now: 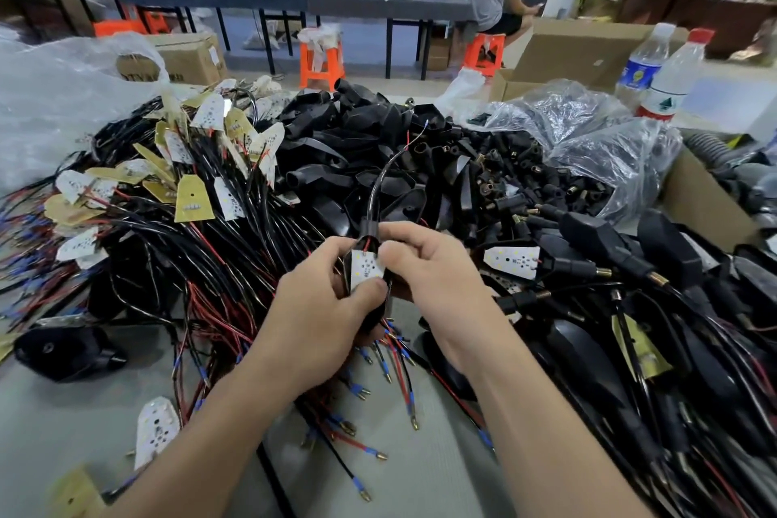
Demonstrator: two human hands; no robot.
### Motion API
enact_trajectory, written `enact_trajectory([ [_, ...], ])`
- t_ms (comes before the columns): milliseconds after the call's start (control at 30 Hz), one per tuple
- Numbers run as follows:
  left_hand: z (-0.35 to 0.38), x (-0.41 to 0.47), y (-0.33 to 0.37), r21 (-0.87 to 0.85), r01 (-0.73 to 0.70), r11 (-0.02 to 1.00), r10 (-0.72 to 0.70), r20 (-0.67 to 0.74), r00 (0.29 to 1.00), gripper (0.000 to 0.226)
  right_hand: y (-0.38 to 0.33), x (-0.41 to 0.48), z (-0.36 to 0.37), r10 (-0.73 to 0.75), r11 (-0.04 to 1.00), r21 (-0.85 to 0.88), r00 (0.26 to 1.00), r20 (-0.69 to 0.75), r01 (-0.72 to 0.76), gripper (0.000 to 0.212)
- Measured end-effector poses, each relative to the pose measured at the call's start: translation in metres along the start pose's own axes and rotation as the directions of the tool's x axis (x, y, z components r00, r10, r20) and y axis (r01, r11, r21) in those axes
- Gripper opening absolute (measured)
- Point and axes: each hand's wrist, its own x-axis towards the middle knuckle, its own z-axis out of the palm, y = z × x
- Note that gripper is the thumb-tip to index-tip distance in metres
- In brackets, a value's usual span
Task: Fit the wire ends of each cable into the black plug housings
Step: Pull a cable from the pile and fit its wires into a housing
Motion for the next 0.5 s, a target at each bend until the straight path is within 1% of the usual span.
enact_trajectory([
  [33,0.002,-0.002,0.0,0.068,-0.007,0.998,0.008,-0.004,1.0,0.022,0.001,-0.001,0.0,-0.008,1.0,-0.007,1.0,-0.011,0.008,0.023],
  [67,0.004,-0.002,0.001,0.099,-0.001,0.995,0.001,0.001,1.0,0.024,0.002,-0.003,0.0,-0.017,1.0,-0.013,1.0,-0.022,0.017,0.022],
  [167,0.004,-0.001,-0.001,0.148,-0.013,0.989,0.007,0.042,0.999,0.027,0.003,-0.006,-0.003,-0.016,1.0,-0.003,0.999,-0.038,0.016,0.015],
  [233,0.002,-0.001,-0.002,0.157,-0.042,0.987,0.029,0.083,0.996,0.029,0.0,-0.007,-0.004,-0.007,1.0,0.03,1.0,-0.025,0.008,0.019],
  [300,0.003,-0.001,-0.003,0.124,-0.065,0.99,0.054,0.092,0.994,0.029,-0.002,-0.008,-0.004,0.009,0.998,0.063,1.0,-0.012,-0.009,0.024],
  [333,0.005,-0.003,-0.003,0.112,-0.072,0.991,0.063,0.088,0.994,0.025,-0.003,-0.008,-0.004,0.025,0.997,0.077,1.0,-0.006,-0.024,0.024],
  [400,0.006,-0.003,-0.003,0.178,-0.098,0.979,0.088,0.059,0.994,0.007,-0.004,-0.01,-0.002,0.067,0.987,0.148,0.998,0.02,-0.07,0.022],
  [433,0.005,-0.002,-0.002,0.201,-0.097,0.975,0.089,0.048,0.995,0.014,-0.004,-0.011,-0.001,0.088,0.976,0.194,0.995,0.039,-0.094,0.022],
  [500,0.002,0.0,-0.003,0.163,-0.066,0.984,0.06,0.042,0.997,0.041,-0.004,-0.014,0.001,0.116,0.952,0.278,0.99,0.075,-0.132,0.022],
])
